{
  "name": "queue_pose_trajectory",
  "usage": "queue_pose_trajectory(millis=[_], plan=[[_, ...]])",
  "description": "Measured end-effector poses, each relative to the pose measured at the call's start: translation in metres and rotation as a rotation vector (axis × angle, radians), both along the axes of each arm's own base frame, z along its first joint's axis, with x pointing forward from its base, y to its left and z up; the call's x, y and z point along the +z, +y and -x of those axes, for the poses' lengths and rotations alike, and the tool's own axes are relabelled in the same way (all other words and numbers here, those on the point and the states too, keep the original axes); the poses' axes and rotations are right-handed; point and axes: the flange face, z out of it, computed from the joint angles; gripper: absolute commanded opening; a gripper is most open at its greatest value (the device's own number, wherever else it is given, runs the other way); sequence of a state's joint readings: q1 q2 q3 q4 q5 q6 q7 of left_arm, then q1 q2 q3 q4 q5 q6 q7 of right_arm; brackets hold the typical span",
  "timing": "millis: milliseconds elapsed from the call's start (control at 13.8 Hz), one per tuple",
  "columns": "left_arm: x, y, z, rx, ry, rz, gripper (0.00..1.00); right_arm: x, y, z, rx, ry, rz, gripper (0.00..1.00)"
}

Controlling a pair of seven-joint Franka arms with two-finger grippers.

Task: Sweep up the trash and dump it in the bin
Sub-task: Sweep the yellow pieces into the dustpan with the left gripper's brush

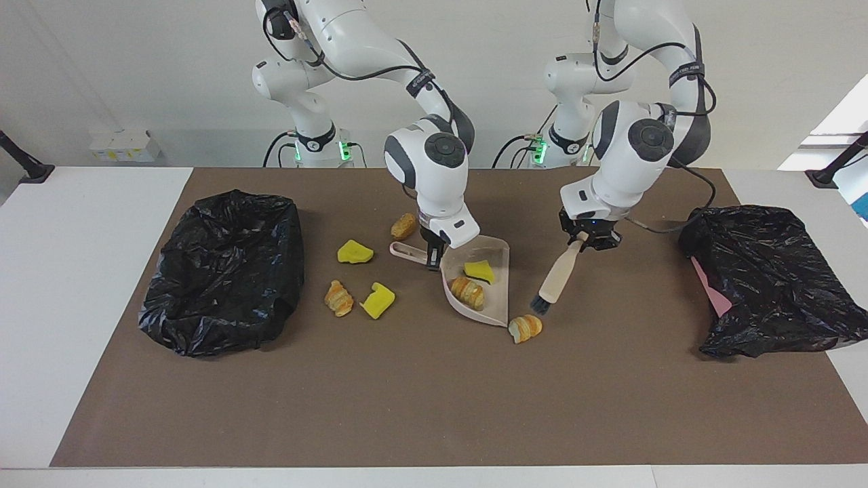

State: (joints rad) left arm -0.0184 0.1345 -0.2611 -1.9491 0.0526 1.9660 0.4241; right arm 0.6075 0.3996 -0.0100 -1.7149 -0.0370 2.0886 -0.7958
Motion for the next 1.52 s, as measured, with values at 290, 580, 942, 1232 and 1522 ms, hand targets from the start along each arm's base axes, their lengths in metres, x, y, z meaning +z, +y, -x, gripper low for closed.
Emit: queue_pose_trajectory(millis=[290,580,942,1232,1522], plan=[[-0.034,0.002,-0.046,-0.103,-0.031,-0.135,0.0,0.0,-0.001,0.001,-0.008,0.005,0.004,0.0],[-0.057,-0.045,-0.044,-0.197,-0.049,-0.228,0.0,0.0,-0.001,0.001,-0.011,0.007,0.006,0.0],[-0.053,-0.069,-0.014,-0.208,0.083,-0.296,0.0,0.001,-0.001,0.001,-0.013,0.009,0.007,0.0],[-0.026,-0.076,0.028,-0.033,0.314,-0.049,0.0,0.001,-0.002,0.002,-0.015,0.012,0.009,0.0],[-0.04,-0.082,0.051,0.113,0.423,0.145,0.0,0.001,-0.002,0.002,-0.015,0.012,0.009,0.0]])
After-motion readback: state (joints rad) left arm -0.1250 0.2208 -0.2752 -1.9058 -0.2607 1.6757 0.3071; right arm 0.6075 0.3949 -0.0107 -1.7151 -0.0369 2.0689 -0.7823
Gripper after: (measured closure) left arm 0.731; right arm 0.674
